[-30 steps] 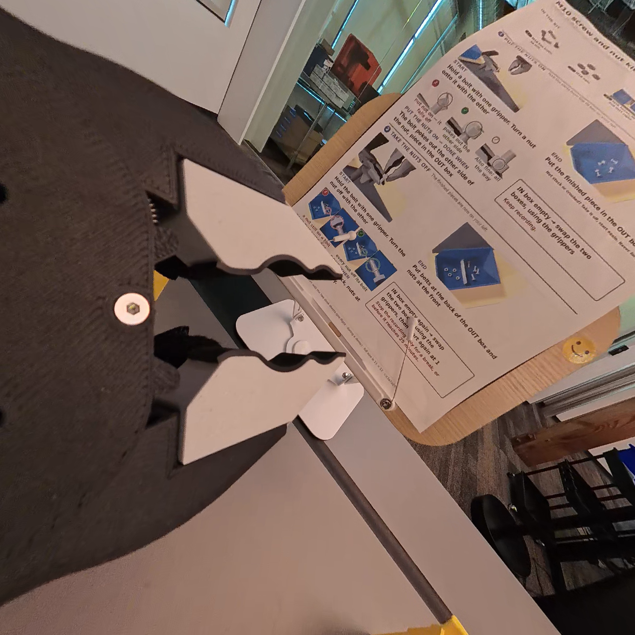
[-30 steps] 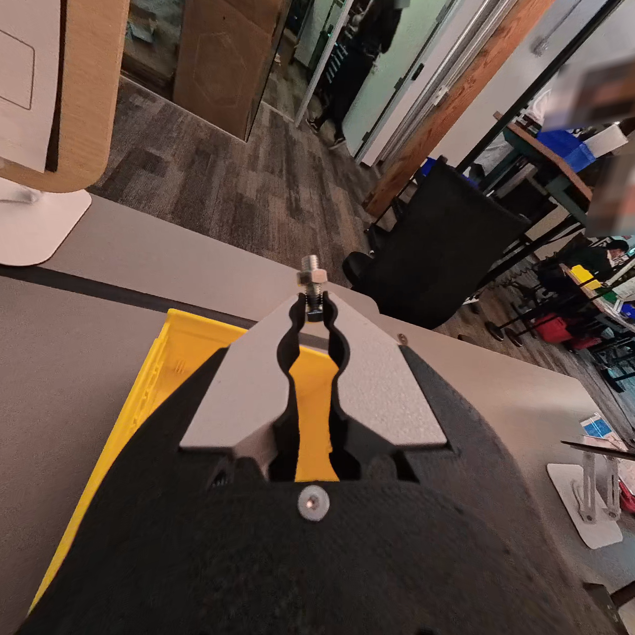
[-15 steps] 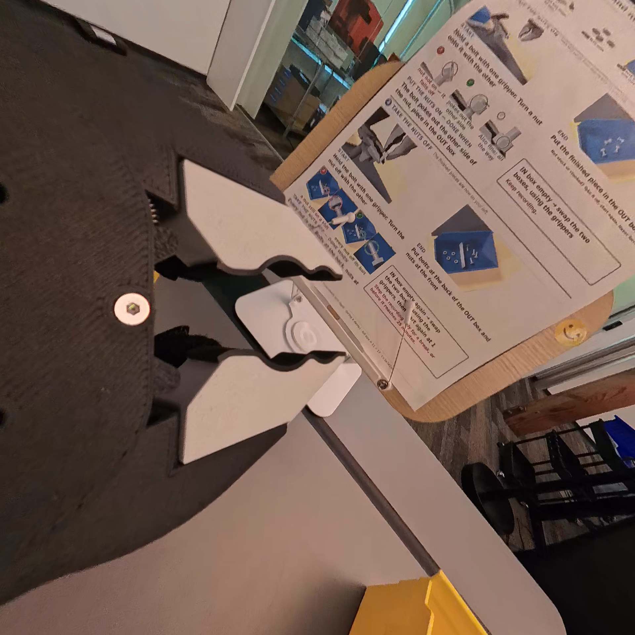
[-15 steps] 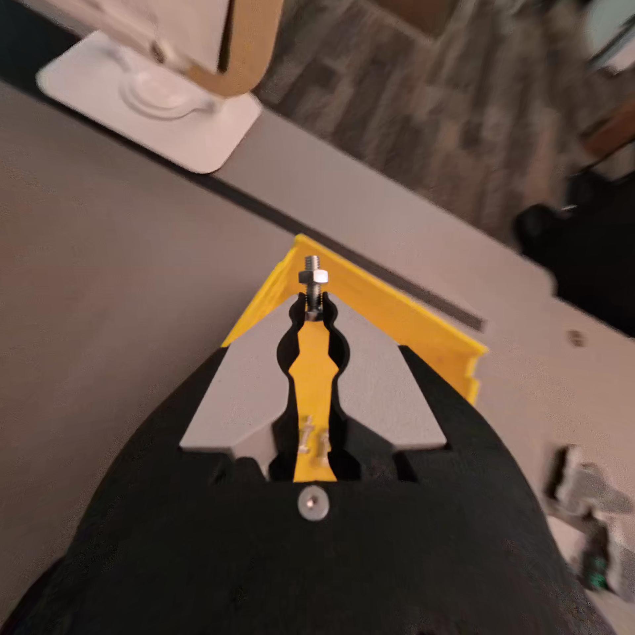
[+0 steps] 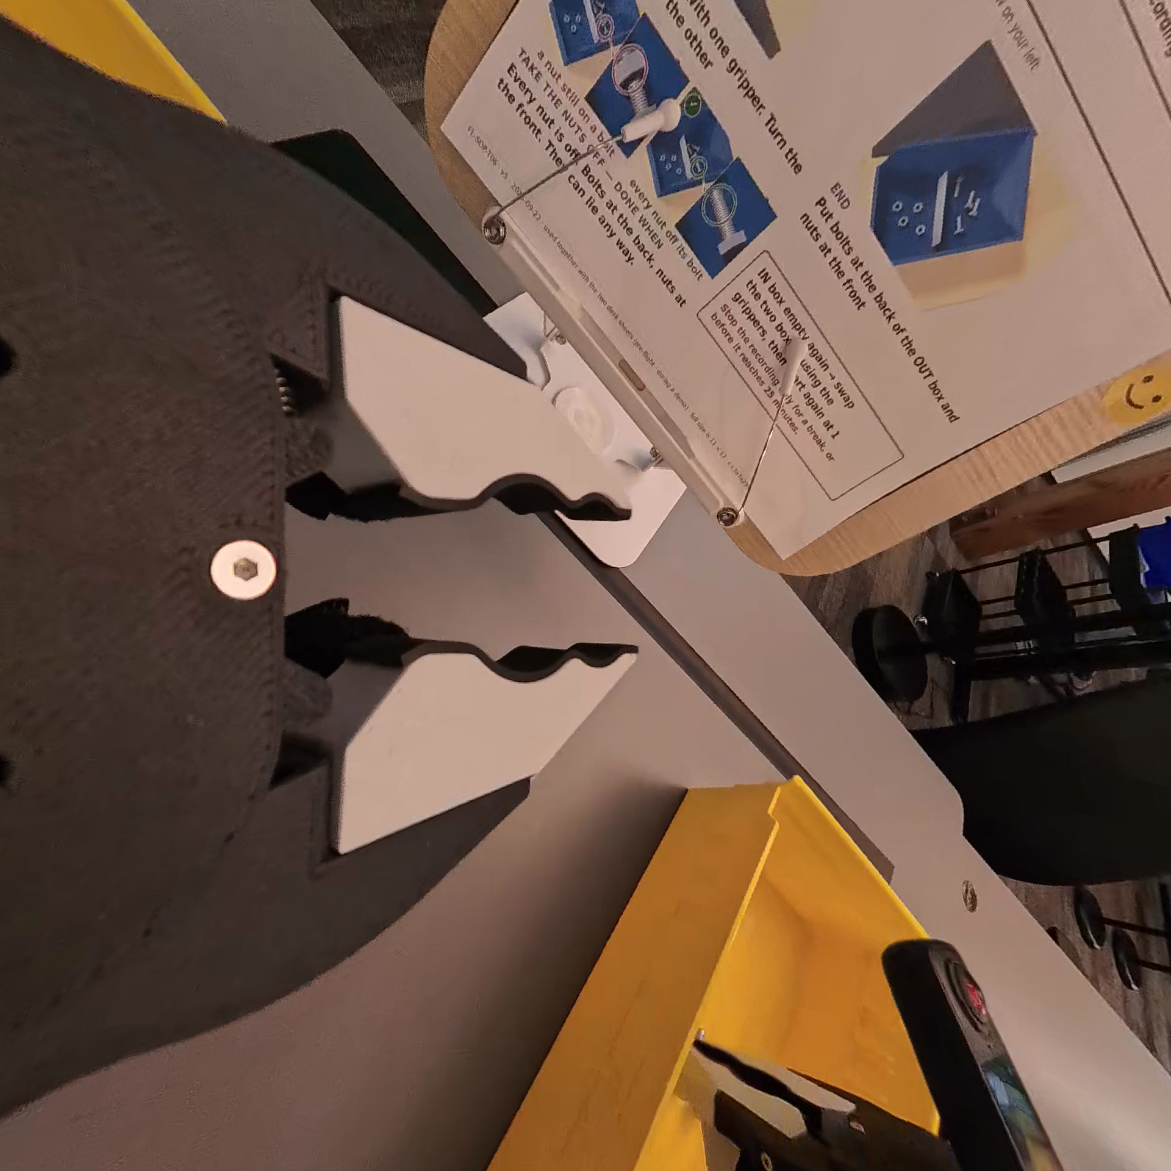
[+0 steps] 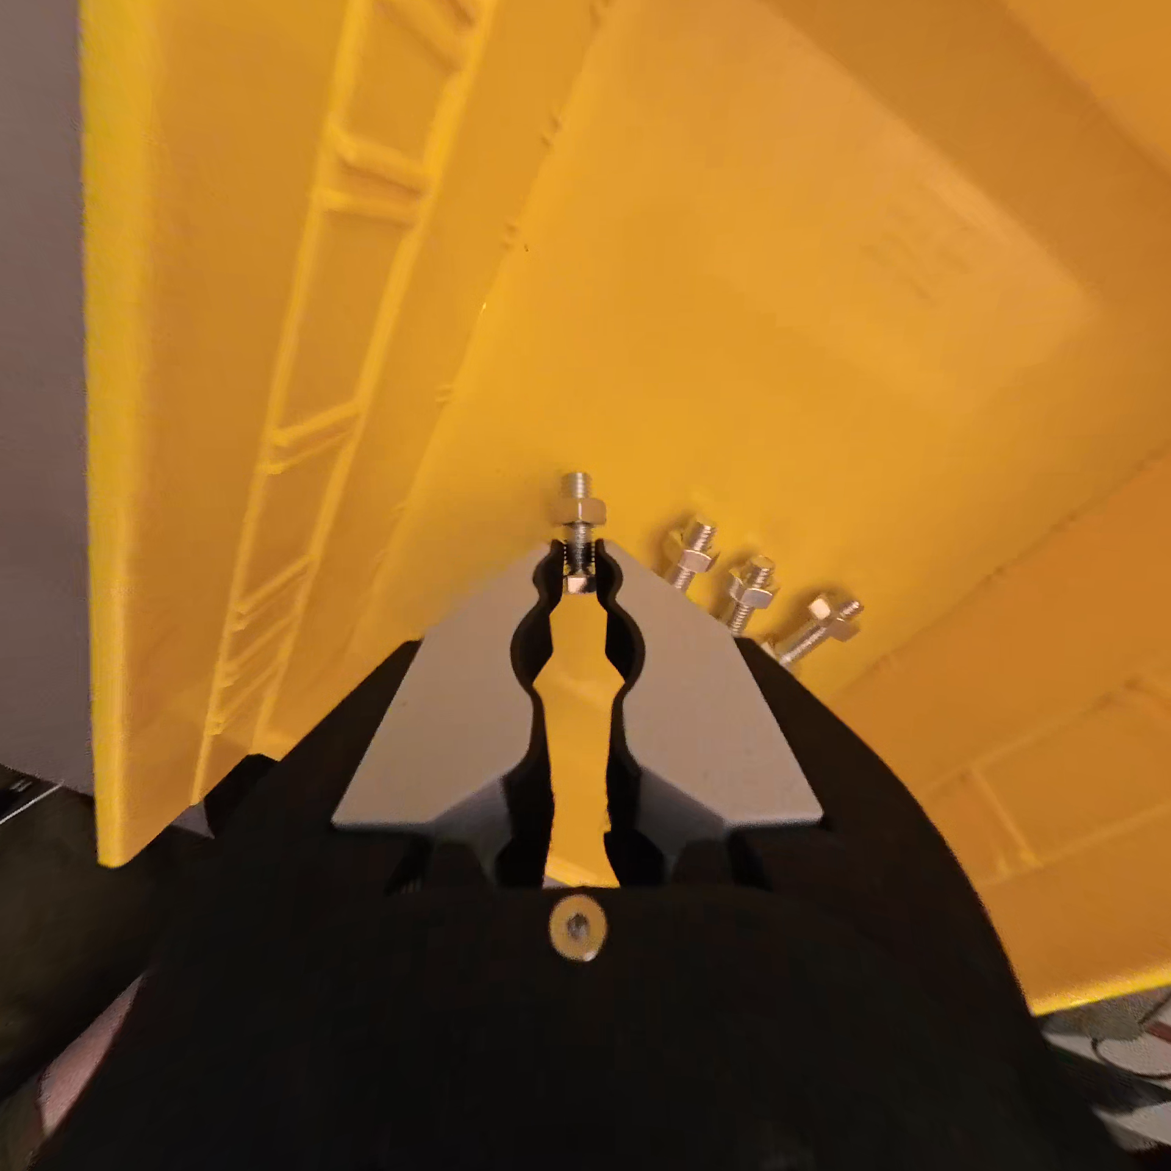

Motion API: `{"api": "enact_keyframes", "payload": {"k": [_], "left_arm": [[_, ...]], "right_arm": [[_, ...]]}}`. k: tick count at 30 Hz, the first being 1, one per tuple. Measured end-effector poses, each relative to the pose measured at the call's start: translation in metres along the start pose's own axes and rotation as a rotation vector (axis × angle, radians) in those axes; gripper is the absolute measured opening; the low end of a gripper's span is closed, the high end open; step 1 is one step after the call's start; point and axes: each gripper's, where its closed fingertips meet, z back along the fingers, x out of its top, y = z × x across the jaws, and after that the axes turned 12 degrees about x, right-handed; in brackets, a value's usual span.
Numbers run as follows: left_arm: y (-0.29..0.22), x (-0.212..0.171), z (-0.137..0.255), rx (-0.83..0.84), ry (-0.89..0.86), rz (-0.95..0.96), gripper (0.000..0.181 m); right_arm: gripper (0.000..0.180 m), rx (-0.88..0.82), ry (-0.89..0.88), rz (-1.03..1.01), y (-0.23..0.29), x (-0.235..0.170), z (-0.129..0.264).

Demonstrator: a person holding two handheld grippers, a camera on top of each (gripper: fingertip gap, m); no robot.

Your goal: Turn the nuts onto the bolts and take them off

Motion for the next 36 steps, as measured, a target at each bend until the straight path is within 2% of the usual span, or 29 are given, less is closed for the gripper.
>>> {"api": "enact_keyframes", "payload": {"k": [10,13,16,20,23,26,29,32,36], "left_arm": [[-0.005,-0.002,-0.001,-0.018,0.014,-0.005,0.037],[-0.005,-0.002,-0.001,-0.020,0.017,-0.003,0.037],[-0.005,-0.002,0.000,-0.023,0.017,-0.002,0.038],[-0.005,0.000,0.001,-0.026,0.008,0.003,0.038],[-0.006,0.004,0.004,-0.034,-0.007,0.013,0.038],[-0.006,0.012,0.011,-0.044,-0.033,0.027,0.039],[-0.006,0.023,0.025,-0.061,-0.072,0.051,0.042],[0.003,0.038,0.048,-0.050,-0.124,0.078,0.048],[0.045,0.053,0.090,0.076,-0.200,0.147,0.056]], "right_arm": [[0.008,-0.001,0.018,-0.043,-0.013,-0.005,-0.005],[0.016,0.030,0.019,-0.037,-0.010,-0.004,-0.006],[0.017,0.042,-0.004,-0.025,-0.008,-0.003,-0.001],[0.016,0.014,-0.133,0.017,-0.006,0.006,0.026],[0.017,-0.102,-0.290,0.052,-0.019,0.009,0.063],[0.030,-0.214,-0.486,0.005,-0.043,0.000,0.107],[0.042,-0.265,-0.616,-0.084,-0.071,-0.026,0.133],[0.047,-0.244,-0.644,-0.170,-0.094,-0.056,0.131],[0.052,-0.159,-0.592,-0.258,-0.112,-0.076,0.106]]}}
